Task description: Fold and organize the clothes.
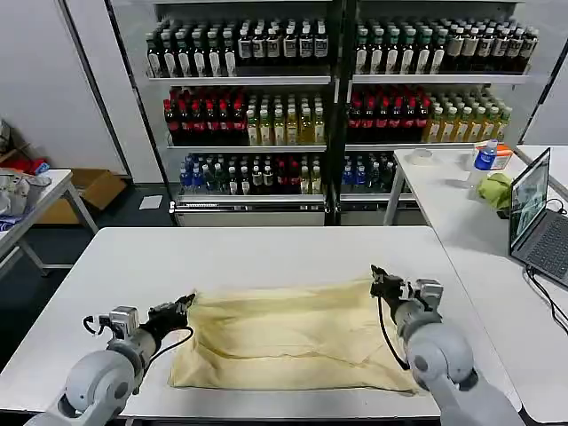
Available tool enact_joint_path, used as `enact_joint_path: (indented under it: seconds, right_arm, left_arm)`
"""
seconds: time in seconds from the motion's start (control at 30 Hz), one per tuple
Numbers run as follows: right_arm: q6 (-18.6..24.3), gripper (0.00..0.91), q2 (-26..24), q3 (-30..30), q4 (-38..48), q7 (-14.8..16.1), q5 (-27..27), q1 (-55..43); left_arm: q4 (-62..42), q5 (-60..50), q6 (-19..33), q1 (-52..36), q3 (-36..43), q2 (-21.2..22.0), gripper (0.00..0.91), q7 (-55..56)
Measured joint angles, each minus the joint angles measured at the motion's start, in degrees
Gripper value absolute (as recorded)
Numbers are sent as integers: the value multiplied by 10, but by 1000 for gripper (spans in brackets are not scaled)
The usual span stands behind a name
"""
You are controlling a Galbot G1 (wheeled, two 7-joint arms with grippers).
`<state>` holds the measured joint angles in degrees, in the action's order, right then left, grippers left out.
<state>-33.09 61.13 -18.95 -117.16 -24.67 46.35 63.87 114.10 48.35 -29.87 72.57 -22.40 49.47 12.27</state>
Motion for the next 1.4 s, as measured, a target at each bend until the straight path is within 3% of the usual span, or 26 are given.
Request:
enact_joint_path:
  seconds: [0.7, 0.8, 0.83, 0.87, 0.9, 0.93, 0.97, 1.23, 1.4]
  right_arm:
    - [0, 0, 7, -68, -107, 11, -30, 172]
    - [0, 0, 13, -64, -106, 11, -37, 180]
    - [0, 0, 15, -62, -105, 11, -40, 181]
    - [0, 0, 17, -60, -102, 9, -43, 182]
    - [-1, 101, 20, -58, -99, 9, -45, 183]
    - [0, 746, 22, -55, -96, 8, -48, 184]
    - [0, 907, 25, -53, -92, 7, -50, 184]
    - [4, 907, 42, -41, -62, 10, -72, 182]
    - [34, 907, 49, -45, -61, 24, -104, 189]
  left_arm:
    - [66, -45, 8, 114, -34, 1, 20, -11]
    - [65, -60, 12, 122, -31, 1, 232, -13]
    - [64, -64, 12, 123, -30, 1, 343, -14]
    - [61, -69, 12, 124, -29, 2, 655, -14]
    - [58, -72, 12, 125, -28, 3, 806, -14]
    - [55, -76, 12, 125, -27, 4, 907, -15]
    - [52, -79, 12, 126, -26, 5, 907, -14]
    - [30, -97, 12, 125, -21, 15, 907, -11]
    - [29, -105, 17, 131, -27, 24, 907, -3]
